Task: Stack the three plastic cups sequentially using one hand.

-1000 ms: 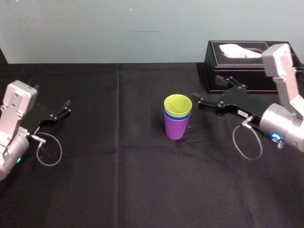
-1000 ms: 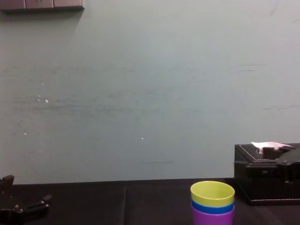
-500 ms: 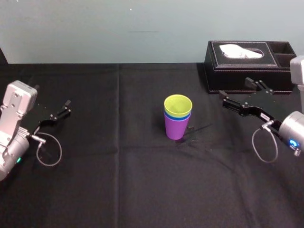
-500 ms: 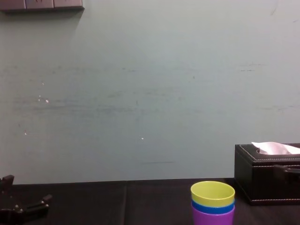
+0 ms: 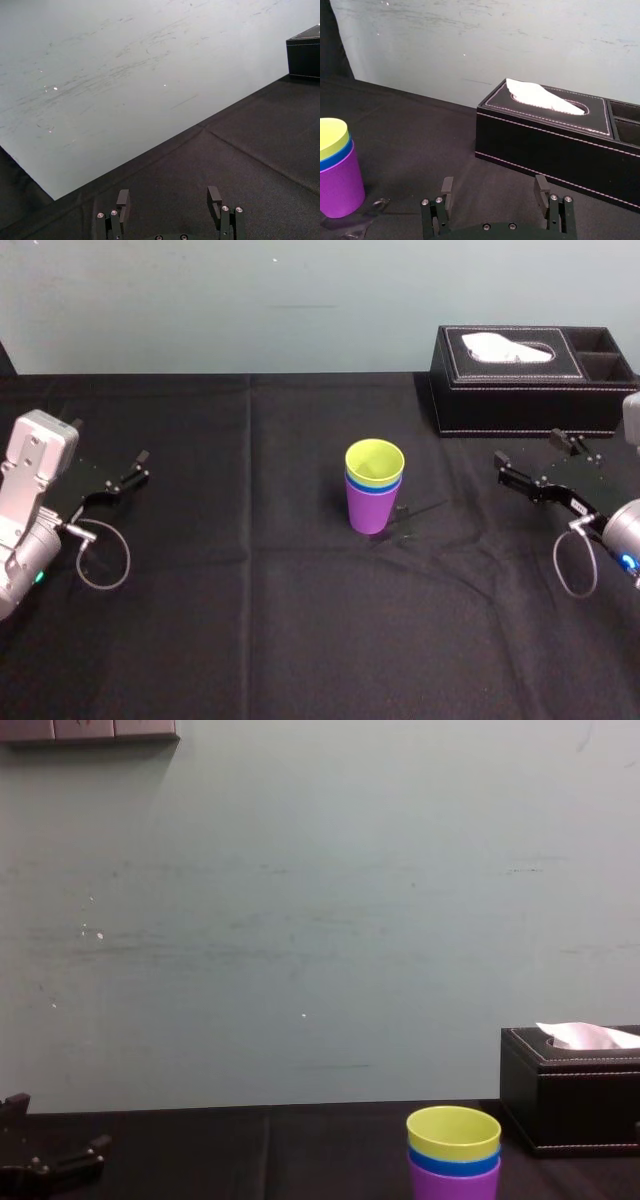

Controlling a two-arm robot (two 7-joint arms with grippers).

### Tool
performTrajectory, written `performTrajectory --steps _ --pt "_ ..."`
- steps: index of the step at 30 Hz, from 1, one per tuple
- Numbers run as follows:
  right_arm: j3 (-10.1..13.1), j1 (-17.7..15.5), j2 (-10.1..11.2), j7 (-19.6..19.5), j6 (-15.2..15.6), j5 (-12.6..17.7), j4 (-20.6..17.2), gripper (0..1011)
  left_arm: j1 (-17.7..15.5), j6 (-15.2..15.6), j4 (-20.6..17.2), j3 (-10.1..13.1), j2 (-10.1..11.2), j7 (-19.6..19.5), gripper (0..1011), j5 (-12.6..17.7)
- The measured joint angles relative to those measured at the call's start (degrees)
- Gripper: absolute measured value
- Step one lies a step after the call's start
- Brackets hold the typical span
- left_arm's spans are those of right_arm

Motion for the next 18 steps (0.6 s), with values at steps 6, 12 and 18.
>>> performTrajectory --steps 6,12,18 --pt "0.0 0.0 0.0 0.0 0.0 0.0 -0.1 1003 0.0 0.0 0.0 0.0 0.0 0.0 1011 0.0" --pt "0.0 0.0 0.1 0.0 0.0 0.1 -0.3 1003 0.0 0.0 0.0 0.0 0.0 0.0 1011 0.0" --pt "0.0 0.0 0.1 0.0 0.1 0.2 -0.4 1003 0.0 0.0 0.0 0.0 0.0 0.0 1011 0.0"
